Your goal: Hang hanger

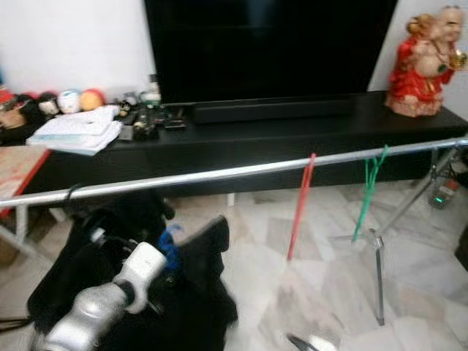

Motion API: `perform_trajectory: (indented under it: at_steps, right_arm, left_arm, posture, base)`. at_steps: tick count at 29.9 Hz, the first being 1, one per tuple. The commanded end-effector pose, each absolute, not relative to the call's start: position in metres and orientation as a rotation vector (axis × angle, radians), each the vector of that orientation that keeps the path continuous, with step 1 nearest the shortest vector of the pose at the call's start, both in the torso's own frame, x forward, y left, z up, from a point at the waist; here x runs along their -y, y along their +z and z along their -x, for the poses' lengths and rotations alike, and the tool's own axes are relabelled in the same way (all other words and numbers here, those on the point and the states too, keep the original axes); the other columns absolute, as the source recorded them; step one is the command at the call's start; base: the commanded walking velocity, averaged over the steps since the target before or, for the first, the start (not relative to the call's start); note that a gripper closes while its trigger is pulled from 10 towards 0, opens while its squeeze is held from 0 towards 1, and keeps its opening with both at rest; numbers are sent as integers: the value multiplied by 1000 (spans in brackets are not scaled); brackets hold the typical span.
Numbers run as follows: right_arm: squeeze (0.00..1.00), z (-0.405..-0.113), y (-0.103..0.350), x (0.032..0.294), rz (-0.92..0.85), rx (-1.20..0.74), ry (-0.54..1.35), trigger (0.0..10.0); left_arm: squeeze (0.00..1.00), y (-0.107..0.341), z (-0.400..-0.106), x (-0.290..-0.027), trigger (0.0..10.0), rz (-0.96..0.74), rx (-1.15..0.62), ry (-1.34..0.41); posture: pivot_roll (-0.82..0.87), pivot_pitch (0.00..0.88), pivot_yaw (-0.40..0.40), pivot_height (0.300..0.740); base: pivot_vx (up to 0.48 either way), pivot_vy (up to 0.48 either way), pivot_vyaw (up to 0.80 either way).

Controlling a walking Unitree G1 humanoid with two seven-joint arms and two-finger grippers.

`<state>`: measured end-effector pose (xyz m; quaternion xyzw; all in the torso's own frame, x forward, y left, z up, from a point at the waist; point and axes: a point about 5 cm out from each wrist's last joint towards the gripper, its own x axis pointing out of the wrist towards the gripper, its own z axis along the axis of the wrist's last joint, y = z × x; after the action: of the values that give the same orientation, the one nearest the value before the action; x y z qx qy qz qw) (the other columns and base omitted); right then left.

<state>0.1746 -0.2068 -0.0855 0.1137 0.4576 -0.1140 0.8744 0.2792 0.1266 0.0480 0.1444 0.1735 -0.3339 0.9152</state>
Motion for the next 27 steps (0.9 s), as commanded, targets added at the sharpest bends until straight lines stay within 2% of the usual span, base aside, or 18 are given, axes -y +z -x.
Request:
perform_trajectory:
  at_steps: [1, 8, 15, 27]
  right_arm:
    - [0, -177, -87, 194, -260, -958, -212, 10000]
    - [0, -177, -86, 194, -253, -957, -198, 10000]
    - [0, -179, -85, 193, -254, -949, -196, 10000]
    - [0, -180, -85, 191, -270, -947, -211, 10000]
  left_arm:
    - [0, 52, -281, -140, 10000, -346, -350, -669]
    - [0, 66, -293, -139, 10000, -399, -302, -676]
    - [0, 88, -319, -124, 10000, -361, -228, -687]
    - [0, 107, -357, -124, 10000, -278, -243, -477]
  posture:
    - [77, 36, 11, 740]
    - [83, 40, 6, 740]
    - [70, 40, 14, 740]
    - [47, 45, 34, 740]
  base:
    - [0, 0, 0]
    - [0, 0, 0]
    - [0, 0, 0]
    - [0, 0, 0]
